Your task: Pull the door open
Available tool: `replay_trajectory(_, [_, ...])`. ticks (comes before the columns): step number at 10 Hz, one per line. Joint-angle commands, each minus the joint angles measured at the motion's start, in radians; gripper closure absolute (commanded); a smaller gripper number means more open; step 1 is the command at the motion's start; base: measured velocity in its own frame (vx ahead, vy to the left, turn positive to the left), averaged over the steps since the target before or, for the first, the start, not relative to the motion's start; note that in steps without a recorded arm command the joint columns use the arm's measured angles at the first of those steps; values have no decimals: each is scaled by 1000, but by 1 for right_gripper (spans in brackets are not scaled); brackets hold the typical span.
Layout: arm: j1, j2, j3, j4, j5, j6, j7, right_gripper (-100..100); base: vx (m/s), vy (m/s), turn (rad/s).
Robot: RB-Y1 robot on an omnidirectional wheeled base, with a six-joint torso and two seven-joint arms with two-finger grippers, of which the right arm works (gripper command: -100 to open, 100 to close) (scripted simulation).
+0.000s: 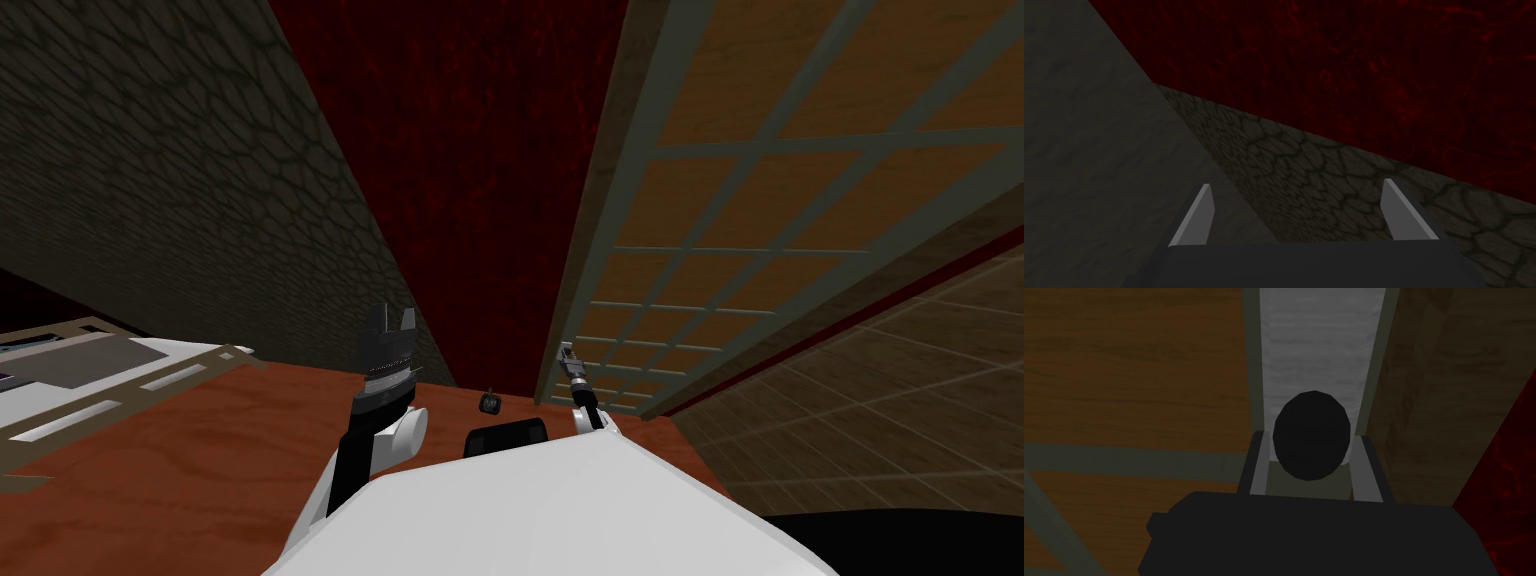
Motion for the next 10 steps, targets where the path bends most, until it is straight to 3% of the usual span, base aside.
replay_trajectory(1, [0, -3, 5, 0, -8, 0, -34, 100, -10, -2, 10])
replay_trajectory(10, [2, -21, 37, 4, -57, -3, -233, 100, -13, 2, 23])
